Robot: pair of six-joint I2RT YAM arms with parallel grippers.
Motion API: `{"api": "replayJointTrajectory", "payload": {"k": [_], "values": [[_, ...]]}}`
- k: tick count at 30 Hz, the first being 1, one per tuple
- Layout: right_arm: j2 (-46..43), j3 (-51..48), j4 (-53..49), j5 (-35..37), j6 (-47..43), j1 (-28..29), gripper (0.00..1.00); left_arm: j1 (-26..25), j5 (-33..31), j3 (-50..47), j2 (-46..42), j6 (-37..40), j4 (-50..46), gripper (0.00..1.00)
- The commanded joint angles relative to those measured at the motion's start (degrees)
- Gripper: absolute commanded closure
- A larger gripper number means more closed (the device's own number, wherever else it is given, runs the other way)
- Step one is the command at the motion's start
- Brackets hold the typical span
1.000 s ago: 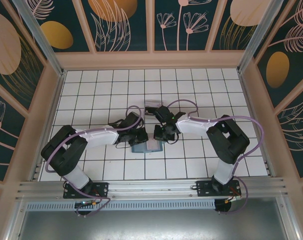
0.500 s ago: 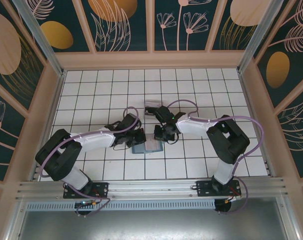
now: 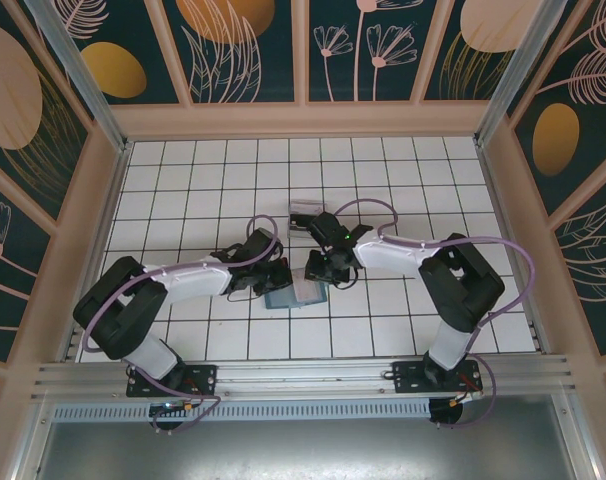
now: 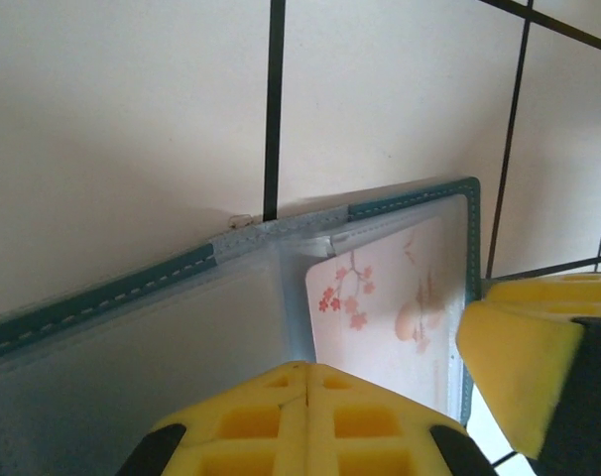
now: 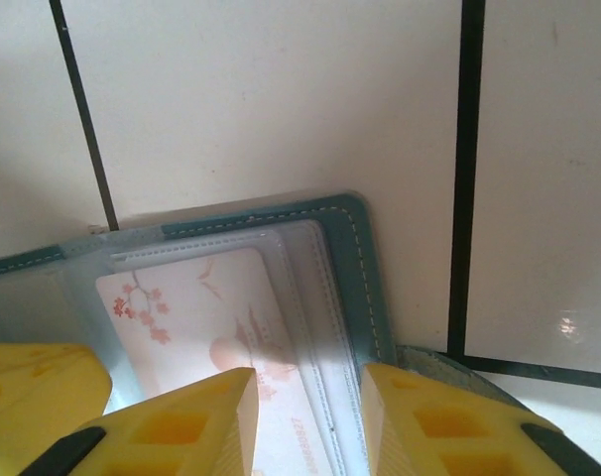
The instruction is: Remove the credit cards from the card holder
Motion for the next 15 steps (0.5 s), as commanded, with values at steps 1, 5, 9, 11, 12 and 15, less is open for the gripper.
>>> {"api": "replayJointTrajectory", "payload": {"k": [1,5,9,11,12,15], "values": [[-0.77,-1.44,-2.53,1.85,0.19,0.41,0.65,0.22,0.05,1.7,1.51,-0.5,1.04,0.94],[0.08,-2.24,-1.59,2.17,0.26,0.32,0.65,0.22,0.47,1.82,1.7,-0.55,0.85,0.93],[1.58,-2.84,-0.63,1.34,0.22,0.41,0.7,0.25,1.51,2.08,1.29,-0.46,0.81,0.92],[1.72,-3.03,-0.34,1.19,0.31,0.38,0.73,0.19,1.54,2.25,0.85,-0.59,0.52,0.9],[1.58,-3.02,-0.34,1.15,0.31,0.39,0.75,0.23,1.46,2.34,0.65,-0.62,0.44,0.89],[1.54,-3.07,-0.34,1.19,0.31,0.43,0.79,0.19,1.72,2.78,0.14,-0.8,-0.03,0.85]]}}
